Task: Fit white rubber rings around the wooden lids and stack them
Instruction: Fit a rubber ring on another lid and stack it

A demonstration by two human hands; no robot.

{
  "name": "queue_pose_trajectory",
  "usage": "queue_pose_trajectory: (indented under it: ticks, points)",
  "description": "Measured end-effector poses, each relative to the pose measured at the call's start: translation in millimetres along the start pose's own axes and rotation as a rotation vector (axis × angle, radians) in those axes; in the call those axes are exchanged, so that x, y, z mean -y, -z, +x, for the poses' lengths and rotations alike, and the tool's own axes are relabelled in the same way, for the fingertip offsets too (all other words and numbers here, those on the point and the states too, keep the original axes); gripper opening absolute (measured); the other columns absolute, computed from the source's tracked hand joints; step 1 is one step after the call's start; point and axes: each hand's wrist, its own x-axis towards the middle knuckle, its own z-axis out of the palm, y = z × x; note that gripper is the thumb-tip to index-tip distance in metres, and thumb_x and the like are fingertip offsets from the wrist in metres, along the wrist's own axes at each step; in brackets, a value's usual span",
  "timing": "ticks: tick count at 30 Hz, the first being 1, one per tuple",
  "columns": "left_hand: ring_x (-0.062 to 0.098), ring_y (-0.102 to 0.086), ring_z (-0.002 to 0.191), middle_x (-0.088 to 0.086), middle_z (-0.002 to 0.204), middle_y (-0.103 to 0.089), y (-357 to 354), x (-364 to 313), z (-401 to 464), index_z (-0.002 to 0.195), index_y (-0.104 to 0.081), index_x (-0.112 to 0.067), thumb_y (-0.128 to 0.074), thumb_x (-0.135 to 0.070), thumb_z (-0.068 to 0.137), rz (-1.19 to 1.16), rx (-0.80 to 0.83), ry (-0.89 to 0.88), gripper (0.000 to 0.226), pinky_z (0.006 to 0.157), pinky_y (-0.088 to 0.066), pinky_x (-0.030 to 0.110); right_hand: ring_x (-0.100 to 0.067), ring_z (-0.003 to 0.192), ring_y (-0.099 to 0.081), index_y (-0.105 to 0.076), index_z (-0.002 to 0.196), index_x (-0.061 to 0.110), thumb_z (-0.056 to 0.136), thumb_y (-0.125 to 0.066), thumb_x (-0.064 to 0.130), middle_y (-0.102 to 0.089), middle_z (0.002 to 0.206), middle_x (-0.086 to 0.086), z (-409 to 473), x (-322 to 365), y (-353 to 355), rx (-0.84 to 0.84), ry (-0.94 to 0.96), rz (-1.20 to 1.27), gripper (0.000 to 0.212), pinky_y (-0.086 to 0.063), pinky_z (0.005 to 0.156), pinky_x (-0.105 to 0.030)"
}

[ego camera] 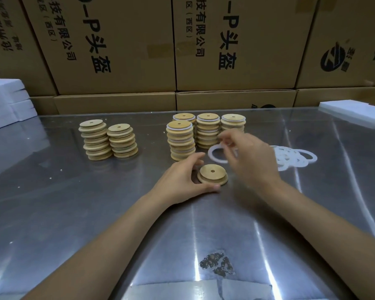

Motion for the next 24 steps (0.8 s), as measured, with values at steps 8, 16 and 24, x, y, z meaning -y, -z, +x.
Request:
queue_pose_trajectory:
  ticks: [8, 16, 24]
  points:
    - [-0.013, -0.053, 0.104, -0.021, 0.111, -0.062, 1.4, -0.6, -0.7, 0.129, -0.046, -0.034, -0.081, -0.038, 0.07, -0.138, 0.009, -0.054, 0.069, 0.083, -0.044, 0.007, -0.011, 0.08, -0.065, -0.063, 0.094, 0.034, 0.083, -0.062, 0.032, -0.07, 0.077, 0.013, -6.4, 12.6, -5.3, 0.331, -0.103, 0.25, 0.011, -0.051, 0.073, -0.036]
    - [-0.008, -0.051, 0.102, -0.019, 0.11, -0.057, 0.0, 1.5, 0.4, 0.138, -0.044, -0.024, -0.078, -0.038, 0.074, -0.111, 0.022, -0.056, 0.074, 0.081, -0.036, -0.003, -0.019, 0.111, -0.05, -0.065, 0.11, 0.024, 0.088, -0.057, 0.046, -0.064, 0.108, 0.008, -3.7, -15.9, -14.5, 0.464, -0.353, 0.116, 0.032, -0.04, 0.085, -0.031]
    - [0.006, -0.061, 0.103, -0.007, 0.113, -0.064, 1.5, -2.8, 0.5, 0.131, -0.053, -0.019, -0.084, -0.03, 0.068, -0.116, -0.083, -0.209, 0.071, 0.089, -0.051, 0.03, -0.01, 0.094, -0.061, -0.061, 0.093, 0.026, 0.077, -0.071, 0.043, -0.067, 0.093, 0.008, -3.1, -16.0, -18.9, 0.546, -0.411, 0.473, 0.026, -0.05, 0.086, -0.036]
